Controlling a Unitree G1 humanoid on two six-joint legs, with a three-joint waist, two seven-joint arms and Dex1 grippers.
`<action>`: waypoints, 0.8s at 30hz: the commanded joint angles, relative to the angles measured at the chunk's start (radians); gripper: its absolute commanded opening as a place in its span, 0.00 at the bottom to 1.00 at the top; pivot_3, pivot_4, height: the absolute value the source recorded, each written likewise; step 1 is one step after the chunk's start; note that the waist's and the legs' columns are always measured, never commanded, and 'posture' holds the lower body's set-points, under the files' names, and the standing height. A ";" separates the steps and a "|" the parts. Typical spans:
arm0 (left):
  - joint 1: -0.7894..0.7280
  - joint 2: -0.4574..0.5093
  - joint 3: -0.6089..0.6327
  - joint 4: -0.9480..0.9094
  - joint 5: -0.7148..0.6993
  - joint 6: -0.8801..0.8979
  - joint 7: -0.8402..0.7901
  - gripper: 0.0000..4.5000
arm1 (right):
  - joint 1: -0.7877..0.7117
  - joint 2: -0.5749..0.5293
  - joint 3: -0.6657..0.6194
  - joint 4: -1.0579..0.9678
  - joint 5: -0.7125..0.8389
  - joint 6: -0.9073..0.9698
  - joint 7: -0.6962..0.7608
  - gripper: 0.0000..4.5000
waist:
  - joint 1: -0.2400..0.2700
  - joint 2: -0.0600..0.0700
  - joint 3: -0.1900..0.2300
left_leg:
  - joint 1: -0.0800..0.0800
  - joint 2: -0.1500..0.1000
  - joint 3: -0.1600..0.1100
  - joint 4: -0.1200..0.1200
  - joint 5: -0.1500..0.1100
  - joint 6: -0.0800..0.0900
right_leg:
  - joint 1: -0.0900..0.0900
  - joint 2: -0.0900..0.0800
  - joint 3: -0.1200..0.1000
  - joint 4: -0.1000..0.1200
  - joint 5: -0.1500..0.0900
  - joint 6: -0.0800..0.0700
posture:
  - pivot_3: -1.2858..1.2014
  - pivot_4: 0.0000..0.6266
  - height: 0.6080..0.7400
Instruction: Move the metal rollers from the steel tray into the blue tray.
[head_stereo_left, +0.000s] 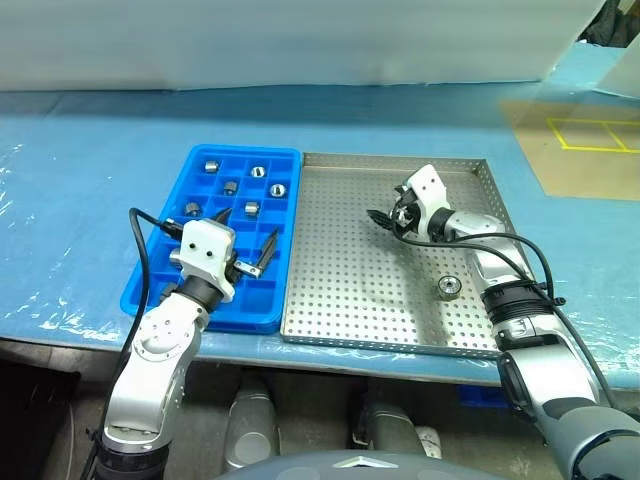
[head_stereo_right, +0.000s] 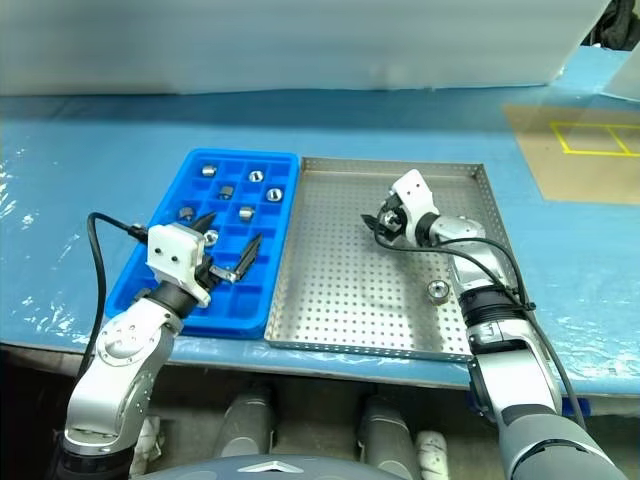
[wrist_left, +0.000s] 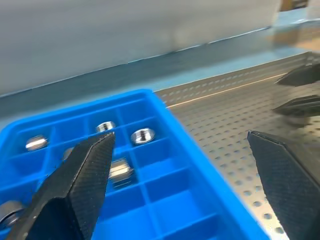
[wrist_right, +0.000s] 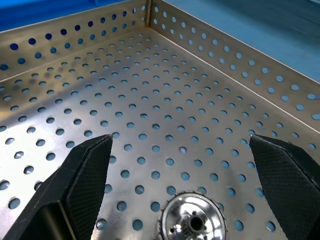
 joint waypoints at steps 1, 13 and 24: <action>-0.051 0.025 0.001 -0.012 -0.074 0.043 -0.056 0.99 | 0.002 -0.017 -0.032 -0.040 0.008 0.034 -0.002 1.00 | 0.000 0.000 0.000 | 0.000 0.000 0.000 0.000 0.000 0.000 | 0.000 0.000 0.000 0.000 0.000 0.000 | 0.56 0.24 1.00; -0.339 0.142 -0.056 0.094 -0.251 0.248 -0.251 0.99 | 0.072 -0.010 -0.026 -0.121 0.006 0.208 -0.017 1.00 | -0.021 0.000 0.000 | 0.003 0.000 0.001 0.001 0.002 -0.003 | 0.001 0.000 0.002 0.003 0.000 0.000 | 0.52 0.24 1.00; -0.376 0.174 -0.072 0.161 -0.259 0.243 -0.306 1.00 | 0.060 0.025 -0.074 -0.125 0.033 0.205 -0.061 0.38 | -0.052 0.000 0.000 | 0.004 0.000 0.001 0.002 0.002 -0.003 | 0.001 0.000 0.002 0.004 0.001 -0.001 | 0.50 0.24 1.00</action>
